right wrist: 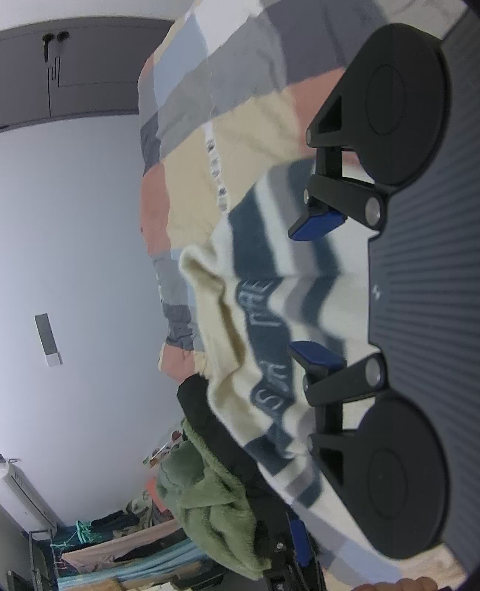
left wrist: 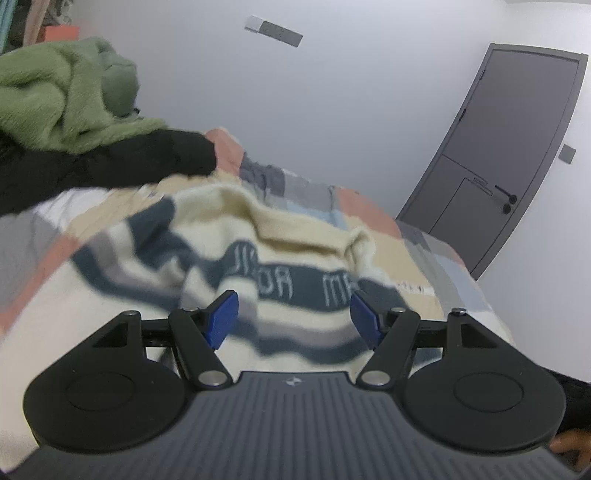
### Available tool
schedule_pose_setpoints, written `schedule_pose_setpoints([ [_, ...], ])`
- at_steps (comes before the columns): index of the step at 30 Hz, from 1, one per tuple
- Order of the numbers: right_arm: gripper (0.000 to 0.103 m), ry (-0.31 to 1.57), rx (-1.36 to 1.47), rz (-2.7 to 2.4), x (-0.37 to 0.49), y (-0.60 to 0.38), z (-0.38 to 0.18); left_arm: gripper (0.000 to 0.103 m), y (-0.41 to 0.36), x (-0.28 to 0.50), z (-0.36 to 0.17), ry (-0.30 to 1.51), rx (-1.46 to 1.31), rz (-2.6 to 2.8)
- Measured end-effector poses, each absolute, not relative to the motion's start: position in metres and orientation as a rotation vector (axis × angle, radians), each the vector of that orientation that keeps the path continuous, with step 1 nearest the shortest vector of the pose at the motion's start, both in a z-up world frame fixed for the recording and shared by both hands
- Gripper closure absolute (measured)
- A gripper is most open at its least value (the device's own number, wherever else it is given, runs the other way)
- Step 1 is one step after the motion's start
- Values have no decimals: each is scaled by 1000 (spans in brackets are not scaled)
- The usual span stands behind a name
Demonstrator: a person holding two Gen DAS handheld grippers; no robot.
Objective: Fold large clothes
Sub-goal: 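Lower the blanket onto the bed and open both grippers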
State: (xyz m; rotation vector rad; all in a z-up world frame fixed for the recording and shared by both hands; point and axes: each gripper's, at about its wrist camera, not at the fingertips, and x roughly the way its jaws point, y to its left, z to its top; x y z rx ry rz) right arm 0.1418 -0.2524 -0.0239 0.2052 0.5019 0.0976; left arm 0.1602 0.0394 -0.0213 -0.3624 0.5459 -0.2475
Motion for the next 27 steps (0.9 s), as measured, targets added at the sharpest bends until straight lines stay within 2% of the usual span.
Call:
schedule_pose_setpoints([
  [5,39,541,238,18,116,-265,-42,31,57,132,-58,618,-431,-188],
  [6,28,549,254,-2,114,-268,-44,31,62,129,-63,630,-443,-174],
  [8,18,564,303,-38,112,-275,-47,31,72,125,-69,645,-453,-136],
  [20,20,749,589,27,135,-294,-97,31,105,131,-79,603,-521,-55],
  [22,24,785,611,26,138,-293,-106,31,106,132,-79,605,-526,-48],
  [25,37,813,606,47,141,-287,-112,31,108,134,-83,608,-535,-38],
  [27,55,816,571,51,141,-282,-111,31,110,134,-84,612,-530,-26],
])
